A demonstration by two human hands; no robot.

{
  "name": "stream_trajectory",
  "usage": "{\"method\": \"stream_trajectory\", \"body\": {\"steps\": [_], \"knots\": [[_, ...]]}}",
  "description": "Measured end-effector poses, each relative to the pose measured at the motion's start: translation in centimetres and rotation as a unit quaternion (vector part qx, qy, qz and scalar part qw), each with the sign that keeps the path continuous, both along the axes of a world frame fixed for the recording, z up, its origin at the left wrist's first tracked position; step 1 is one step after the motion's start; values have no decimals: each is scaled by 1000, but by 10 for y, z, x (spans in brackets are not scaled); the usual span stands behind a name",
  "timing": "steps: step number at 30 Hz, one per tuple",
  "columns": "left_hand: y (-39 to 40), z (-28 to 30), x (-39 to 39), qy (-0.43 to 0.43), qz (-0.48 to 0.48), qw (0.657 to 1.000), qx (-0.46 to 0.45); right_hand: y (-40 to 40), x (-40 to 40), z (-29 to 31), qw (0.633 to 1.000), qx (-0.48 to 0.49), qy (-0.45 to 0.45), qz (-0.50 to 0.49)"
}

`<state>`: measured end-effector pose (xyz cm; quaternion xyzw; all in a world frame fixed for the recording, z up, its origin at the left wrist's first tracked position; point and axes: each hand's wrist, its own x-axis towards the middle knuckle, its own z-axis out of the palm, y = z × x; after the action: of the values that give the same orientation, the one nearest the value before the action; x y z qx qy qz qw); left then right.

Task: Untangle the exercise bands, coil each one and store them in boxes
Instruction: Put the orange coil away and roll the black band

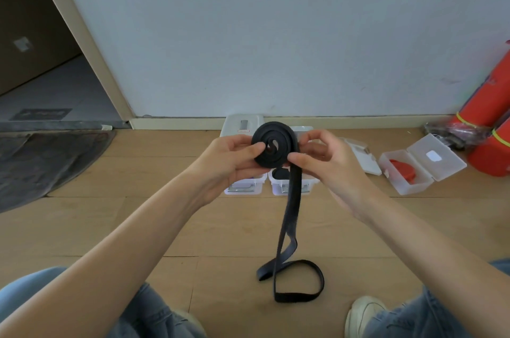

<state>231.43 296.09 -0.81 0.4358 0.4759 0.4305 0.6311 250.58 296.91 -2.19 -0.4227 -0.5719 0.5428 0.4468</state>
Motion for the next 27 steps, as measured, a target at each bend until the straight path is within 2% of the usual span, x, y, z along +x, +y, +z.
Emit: {"method": "stream_trajectory", "body": {"steps": [4, 8, 10, 12, 14, 15, 16, 17, 18, 21, 23, 27], "knots": [[-3, 0, 2, 15, -5, 1000, 15, 3, 5, -1, 999, 14, -50, 3], [-3, -2, 6, 9, -2, 1000, 17, 6, 6, -2, 999, 11, -37, 8], [-1, 0, 4, 66, -31, 997, 25, 9, 8, 4, 997, 37, -65, 11], [1, 2, 2, 185, -65, 978, 63, 12, 11, 10, 979, 110, -169, 38], [1, 3, 5, 248, -102, 958, 100, 11, 10, 11, 924, 193, -322, 76], [1, 1, 8, 274, -120, 948, 113, 10, 9, 9, 899, 209, -372, 92], [0, -1, 10, 297, -129, 938, 121, 10, 8, 8, 890, 206, -393, 103], [0, -2, 12, 307, -128, 934, 127, 10, 8, 6, 892, 194, -393, 106], [0, -2, 12, 296, -120, 939, 127, 10, 9, 7, 910, 169, -363, 105], [1, 2, 8, 187, -83, 975, 92, 11, 15, 11, 986, 31, -131, 101], [2, 7, 5, 130, -55, 987, 72, 10, 15, 10, 996, -29, -22, 83], [2, 11, 3, 90, -10, 994, 57, 11, 9, 4, 998, -27, -21, 51]]}}
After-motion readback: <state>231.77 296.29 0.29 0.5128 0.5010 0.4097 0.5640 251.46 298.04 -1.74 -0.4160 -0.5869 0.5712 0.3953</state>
